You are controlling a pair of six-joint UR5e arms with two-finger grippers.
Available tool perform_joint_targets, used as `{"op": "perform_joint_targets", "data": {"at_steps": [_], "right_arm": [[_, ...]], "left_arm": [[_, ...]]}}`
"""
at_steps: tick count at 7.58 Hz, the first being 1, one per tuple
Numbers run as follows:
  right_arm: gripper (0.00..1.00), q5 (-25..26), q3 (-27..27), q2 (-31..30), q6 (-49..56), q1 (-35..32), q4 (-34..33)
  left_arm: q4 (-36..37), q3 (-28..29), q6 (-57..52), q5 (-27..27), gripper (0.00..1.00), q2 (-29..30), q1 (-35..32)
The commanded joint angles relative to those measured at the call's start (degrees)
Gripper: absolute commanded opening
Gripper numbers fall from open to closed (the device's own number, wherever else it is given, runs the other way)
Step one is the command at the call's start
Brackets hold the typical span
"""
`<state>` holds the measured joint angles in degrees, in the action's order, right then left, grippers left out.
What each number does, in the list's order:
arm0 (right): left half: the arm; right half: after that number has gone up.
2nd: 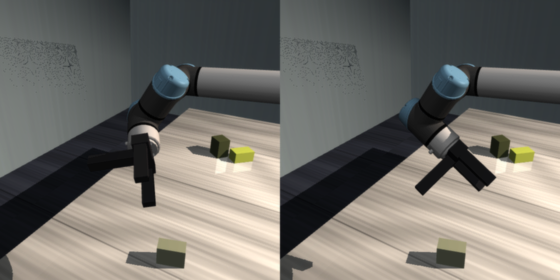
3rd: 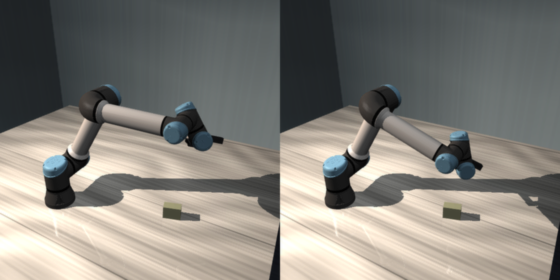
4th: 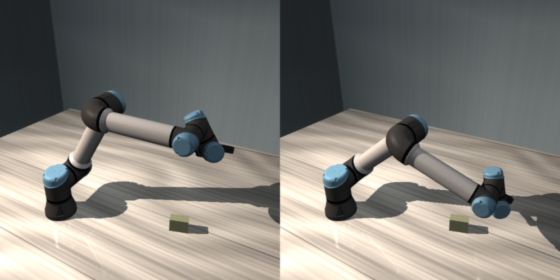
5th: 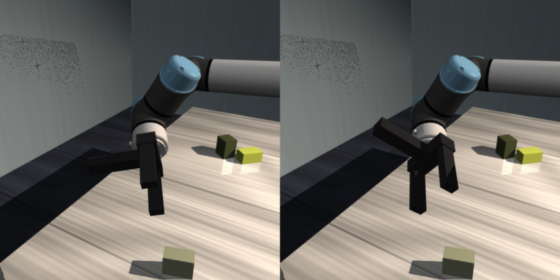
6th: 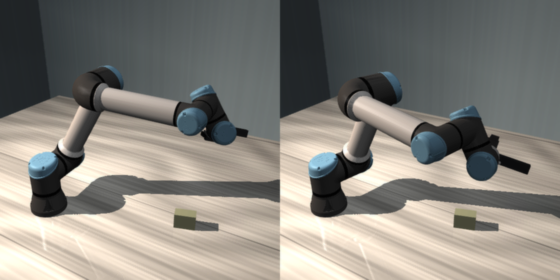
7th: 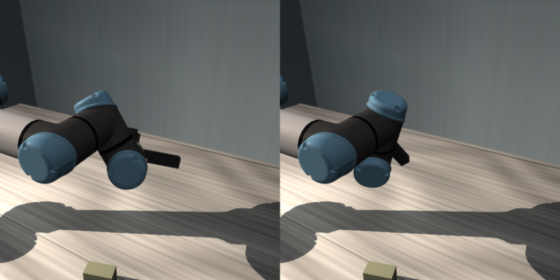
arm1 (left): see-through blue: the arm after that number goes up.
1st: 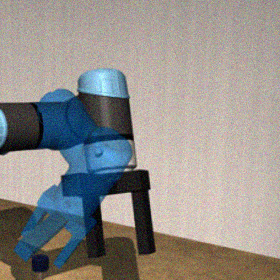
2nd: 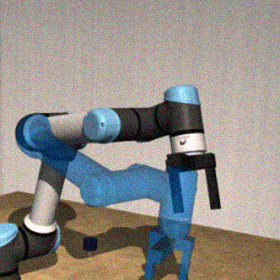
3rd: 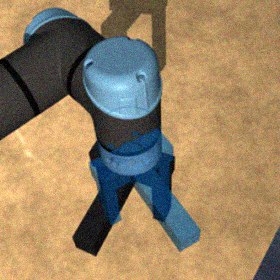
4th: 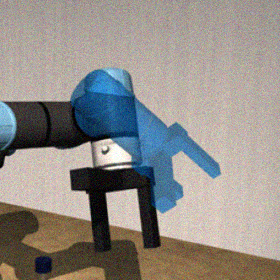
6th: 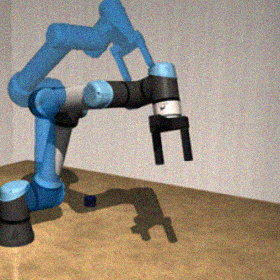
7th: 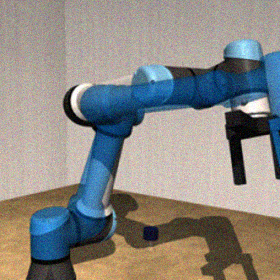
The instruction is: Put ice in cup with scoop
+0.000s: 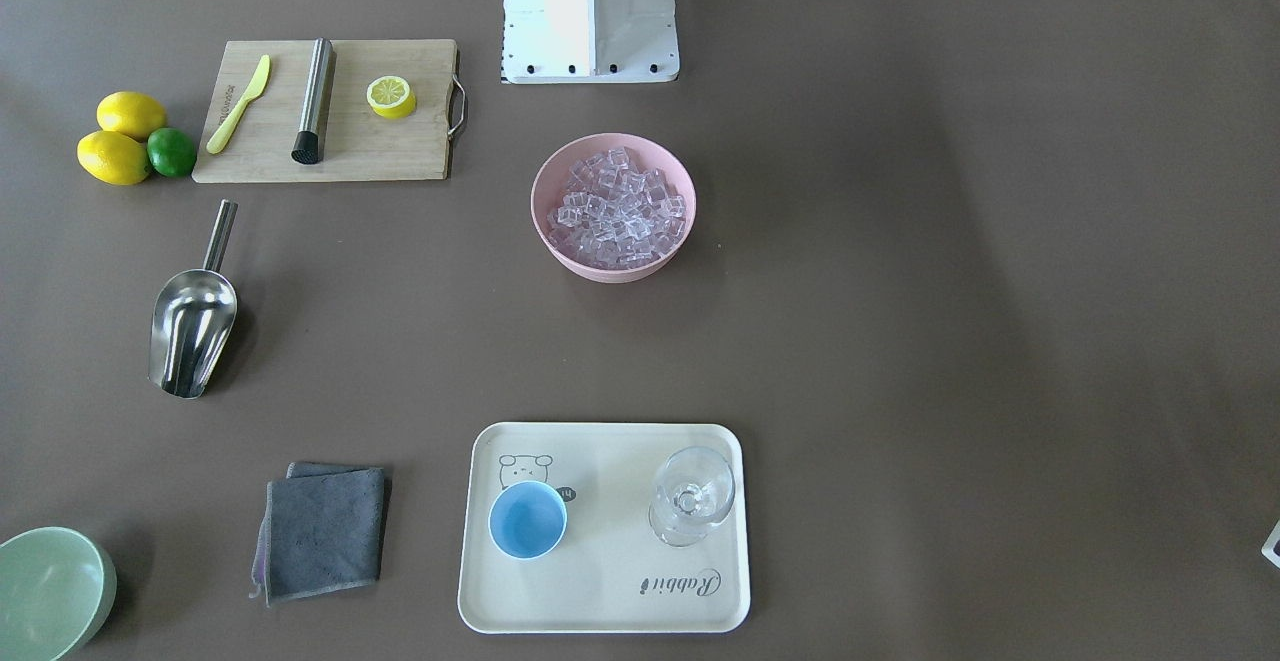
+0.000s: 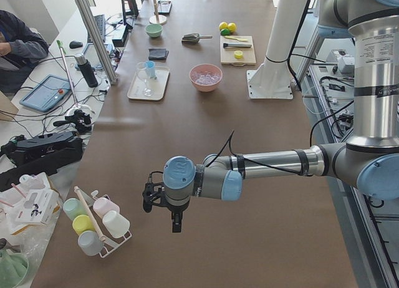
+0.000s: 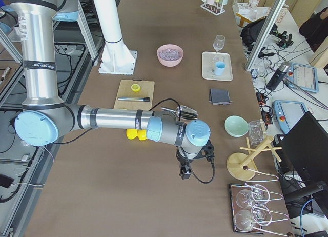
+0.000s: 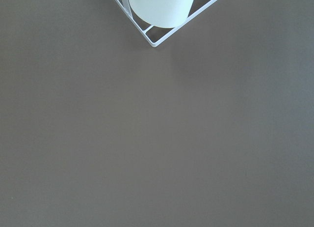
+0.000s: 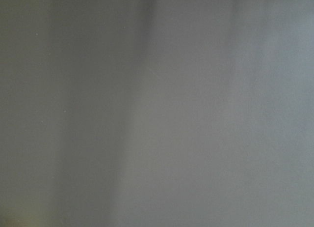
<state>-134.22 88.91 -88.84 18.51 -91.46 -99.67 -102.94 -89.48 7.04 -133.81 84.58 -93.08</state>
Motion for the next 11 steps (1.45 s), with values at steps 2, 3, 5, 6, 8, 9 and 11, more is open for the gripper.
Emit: {"op": "perform_joint_targets", "data": {"at_steps": [2,3,5,6,8,9,11], "right_arm": [[1.00,-3.06,-1.37,-2.83,-4.40,1.88,7.63],[1.00,-3.50,2.11,-2.83,-16.80,5.47,9.73],[1.00,-1.93,10.01,-2.48,-40.64,16.34,12.21],[1.00,0.43,11.44,-0.74,-48.05,20.66,13.00],[1.00,1.32,11.46,0.16,-66.74,28.75,23.22],[1.00,2.55,11.46,0.51,-75.37,32.36,28.86],[1.00,3.09,12.33,1.65,-81.41,38.17,30.23]], "left_arm": [[-0.51,-0.43,-0.19,-0.58,0.98,-0.12,0.00],[-0.42,-0.60,-0.19,-0.58,0.98,0.23,0.09],[-0.42,-0.52,-0.19,-1.45,0.98,0.23,0.09],[-0.42,-0.60,-0.19,-1.54,0.98,0.23,0.18],[-0.34,-2.26,-0.19,-1.54,0.98,0.14,1.23],[-0.16,-2.53,-0.19,-1.54,0.98,0.23,1.75],[-0.25,-4.11,-0.19,-1.46,0.98,0.76,5.52]]}}
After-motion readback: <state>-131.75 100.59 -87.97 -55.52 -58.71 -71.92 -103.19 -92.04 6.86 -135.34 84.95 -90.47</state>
